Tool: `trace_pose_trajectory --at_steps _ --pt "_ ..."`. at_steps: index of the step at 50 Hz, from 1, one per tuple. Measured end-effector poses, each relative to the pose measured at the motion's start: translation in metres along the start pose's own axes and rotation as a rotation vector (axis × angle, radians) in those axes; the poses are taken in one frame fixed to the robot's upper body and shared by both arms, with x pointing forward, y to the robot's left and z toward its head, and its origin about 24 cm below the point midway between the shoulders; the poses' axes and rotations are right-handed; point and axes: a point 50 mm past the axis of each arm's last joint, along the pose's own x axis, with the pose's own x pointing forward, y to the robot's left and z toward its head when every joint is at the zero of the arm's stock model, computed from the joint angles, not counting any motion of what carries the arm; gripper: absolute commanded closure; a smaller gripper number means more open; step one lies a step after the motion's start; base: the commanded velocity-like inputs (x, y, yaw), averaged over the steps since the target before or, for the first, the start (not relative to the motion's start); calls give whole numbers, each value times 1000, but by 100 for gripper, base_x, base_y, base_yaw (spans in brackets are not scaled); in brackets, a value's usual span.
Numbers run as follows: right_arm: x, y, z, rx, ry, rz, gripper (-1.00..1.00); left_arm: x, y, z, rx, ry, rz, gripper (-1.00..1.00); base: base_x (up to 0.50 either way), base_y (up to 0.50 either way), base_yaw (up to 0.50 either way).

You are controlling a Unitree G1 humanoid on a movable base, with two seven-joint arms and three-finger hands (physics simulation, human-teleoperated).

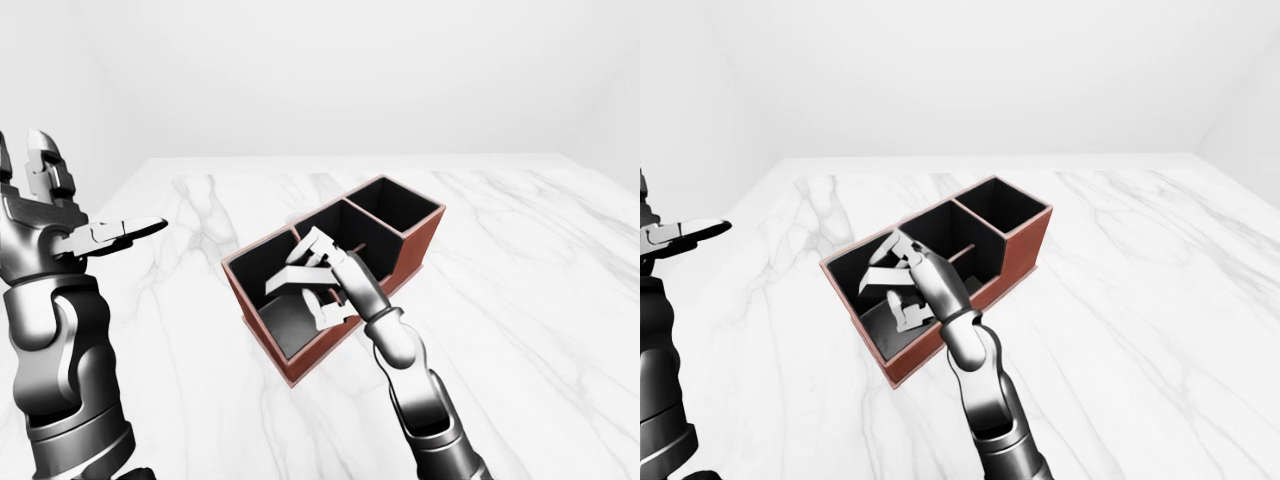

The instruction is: Pick up the book and place it in the left compartment of the caddy.

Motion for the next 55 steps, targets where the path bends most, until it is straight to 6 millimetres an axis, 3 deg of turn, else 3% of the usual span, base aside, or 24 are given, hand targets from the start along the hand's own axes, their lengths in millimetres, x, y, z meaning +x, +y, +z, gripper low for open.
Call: trace_pose_trajectory --at_steps 16,34,55 --pt "7 6 -12 17 48 12 100 2 3 9 -2 -31 1 -100 0 0 0" --pt "19 9 -39 24 158 1 100 2 4 18 -6 -65 1 -100 0 0 0" --pt "19 19 -53 22 226 28 100 3 5 18 -6 -64 3 -100 0 0 0"
